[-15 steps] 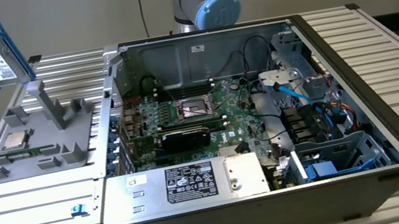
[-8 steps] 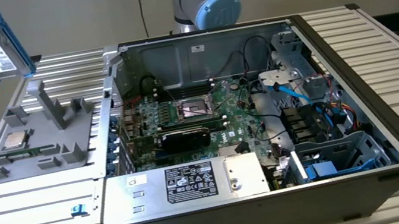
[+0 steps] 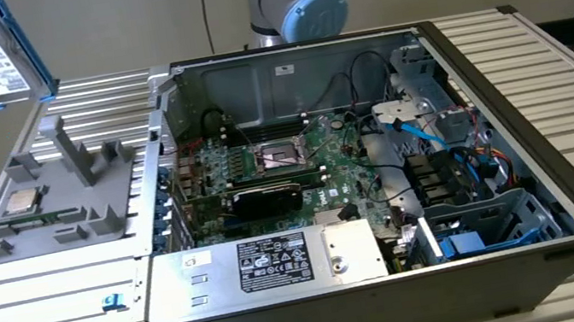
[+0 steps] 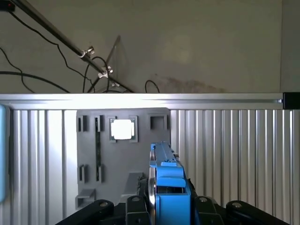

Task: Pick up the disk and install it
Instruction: 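Pick up the disk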

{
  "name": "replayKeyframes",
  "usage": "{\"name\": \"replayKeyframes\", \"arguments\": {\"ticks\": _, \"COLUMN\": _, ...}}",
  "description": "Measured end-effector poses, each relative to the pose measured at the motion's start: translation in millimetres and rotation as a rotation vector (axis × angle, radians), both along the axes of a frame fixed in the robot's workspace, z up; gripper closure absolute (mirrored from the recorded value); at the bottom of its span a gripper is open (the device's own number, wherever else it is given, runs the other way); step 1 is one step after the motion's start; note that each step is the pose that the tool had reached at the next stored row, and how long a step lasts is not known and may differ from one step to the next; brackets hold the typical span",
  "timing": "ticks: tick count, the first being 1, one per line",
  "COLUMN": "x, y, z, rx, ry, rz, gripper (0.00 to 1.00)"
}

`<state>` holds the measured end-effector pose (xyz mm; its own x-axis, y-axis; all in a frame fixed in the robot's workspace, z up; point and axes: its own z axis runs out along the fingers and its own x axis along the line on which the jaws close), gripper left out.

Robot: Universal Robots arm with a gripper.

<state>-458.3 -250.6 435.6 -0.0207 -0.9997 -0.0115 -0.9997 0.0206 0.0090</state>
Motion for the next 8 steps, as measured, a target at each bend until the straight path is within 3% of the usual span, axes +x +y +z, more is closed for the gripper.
{"name": "replayKeyframes", "arguments": {"ticks": 8, "x": 15.8, "y": -5.6, "z": 10.3, "rx": 0.0004, "ry": -0.0004, "rz": 0.000, "gripper": 0.63}}
